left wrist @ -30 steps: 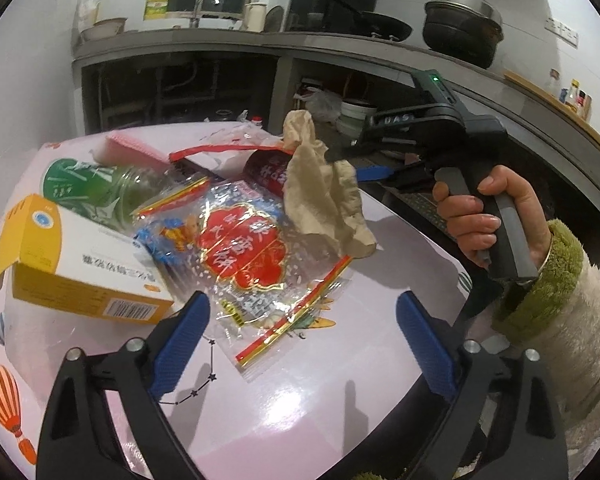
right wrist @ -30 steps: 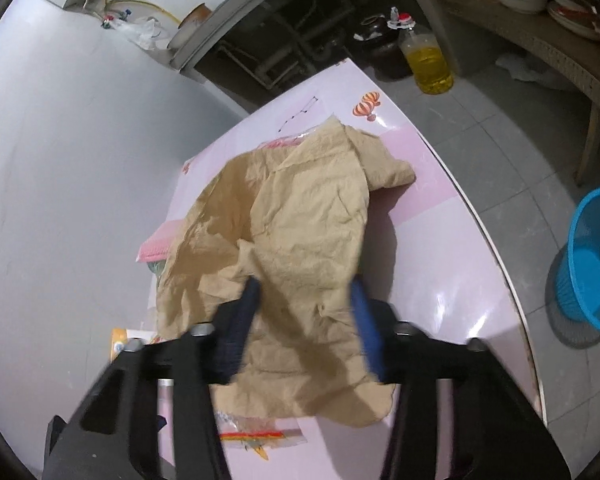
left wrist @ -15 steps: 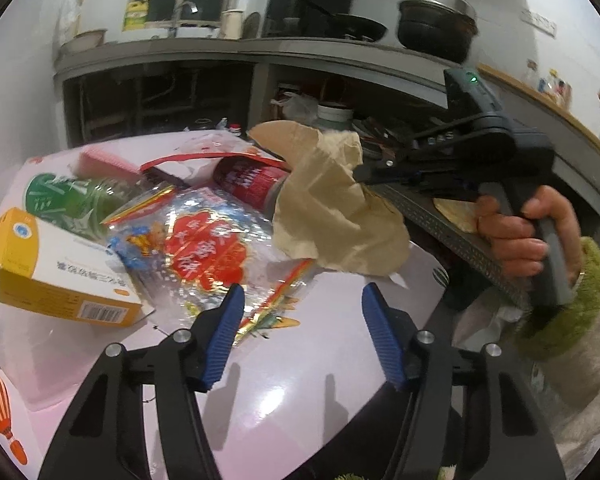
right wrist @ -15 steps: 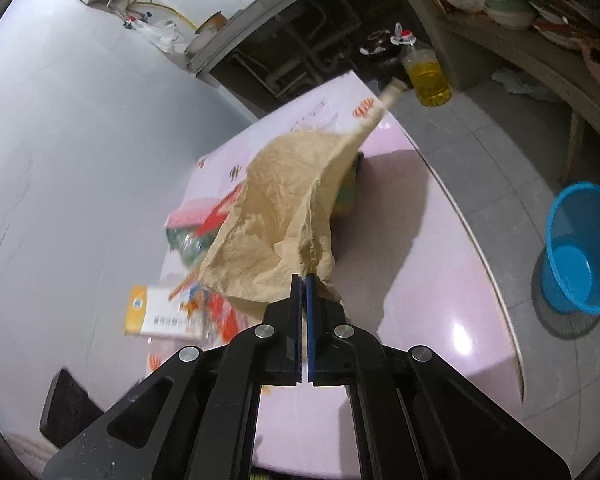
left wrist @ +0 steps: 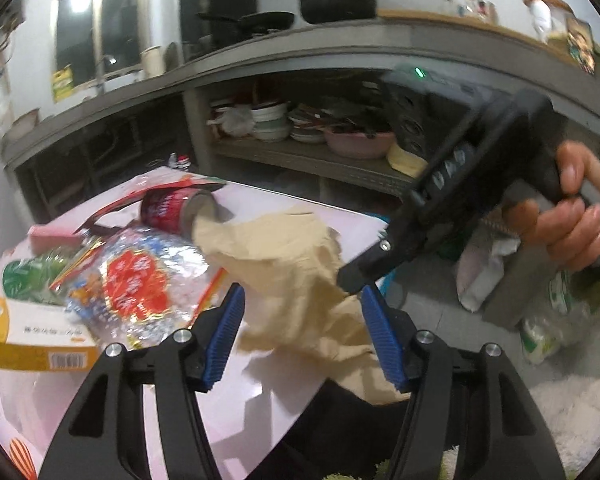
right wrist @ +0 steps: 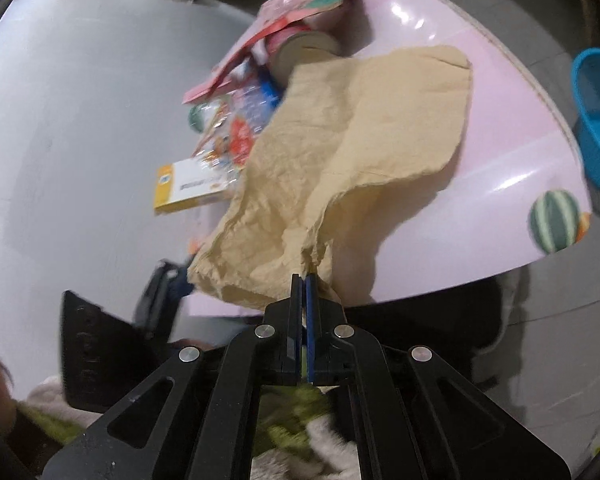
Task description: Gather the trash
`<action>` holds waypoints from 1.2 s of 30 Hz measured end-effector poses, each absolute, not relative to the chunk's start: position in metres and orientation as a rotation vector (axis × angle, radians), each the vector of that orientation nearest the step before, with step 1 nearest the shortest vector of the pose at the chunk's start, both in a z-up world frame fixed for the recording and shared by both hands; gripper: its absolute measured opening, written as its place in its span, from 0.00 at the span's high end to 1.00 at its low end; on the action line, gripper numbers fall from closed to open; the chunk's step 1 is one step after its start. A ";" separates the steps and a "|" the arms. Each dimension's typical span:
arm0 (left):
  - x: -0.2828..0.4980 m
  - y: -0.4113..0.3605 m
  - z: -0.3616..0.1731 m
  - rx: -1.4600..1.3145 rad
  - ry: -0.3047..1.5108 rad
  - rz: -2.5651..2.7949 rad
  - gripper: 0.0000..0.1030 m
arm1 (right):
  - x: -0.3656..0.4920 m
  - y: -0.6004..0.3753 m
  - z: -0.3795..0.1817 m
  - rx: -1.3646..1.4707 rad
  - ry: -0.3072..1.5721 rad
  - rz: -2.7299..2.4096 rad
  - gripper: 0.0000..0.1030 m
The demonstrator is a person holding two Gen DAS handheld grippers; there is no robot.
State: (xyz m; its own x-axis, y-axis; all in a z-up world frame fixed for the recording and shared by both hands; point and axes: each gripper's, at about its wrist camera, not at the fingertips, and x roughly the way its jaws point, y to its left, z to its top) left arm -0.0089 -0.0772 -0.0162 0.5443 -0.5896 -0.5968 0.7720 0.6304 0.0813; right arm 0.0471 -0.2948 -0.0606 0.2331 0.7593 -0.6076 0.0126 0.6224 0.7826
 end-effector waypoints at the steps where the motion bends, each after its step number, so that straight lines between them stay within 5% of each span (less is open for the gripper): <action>1: -0.011 -0.080 -0.018 0.370 0.562 -0.836 0.43 | 0.048 -0.293 -0.060 0.788 1.243 0.620 0.99; 3: -0.014 -0.087 -0.020 0.396 0.555 -0.842 0.44 | 0.045 -0.291 -0.062 0.821 1.241 0.673 0.99; 9: -0.012 -0.097 -0.028 0.427 0.591 -0.856 0.80 | 0.043 -0.290 -0.064 0.855 1.215 0.724 0.92; 12: -0.006 -0.094 -0.031 0.424 0.620 -0.850 0.88 | 0.046 -0.297 -0.055 0.791 1.182 0.667 0.61; 13: -0.005 -0.094 -0.032 0.420 0.628 -0.848 0.89 | 0.049 -0.303 -0.048 0.736 1.156 0.612 0.61; 19: -0.001 -0.089 -0.031 0.393 0.651 -0.853 0.90 | 0.083 -0.326 -0.033 0.634 1.028 0.432 0.64; 25: 0.000 -0.082 -0.027 0.352 0.677 -0.873 0.91 | 0.126 -0.312 -0.077 0.526 1.153 0.353 0.76; 36: 0.044 -0.070 -0.032 0.161 0.807 -0.850 0.91 | 0.096 -0.315 -0.137 0.970 1.314 0.698 0.88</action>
State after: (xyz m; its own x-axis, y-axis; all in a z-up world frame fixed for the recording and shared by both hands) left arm 0.0443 -0.0696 -0.0324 0.3901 -0.6073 -0.6921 0.7225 0.6678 -0.1788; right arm 0.0957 -0.3154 -0.1371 0.1551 0.8713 -0.4657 0.1017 0.4548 0.8848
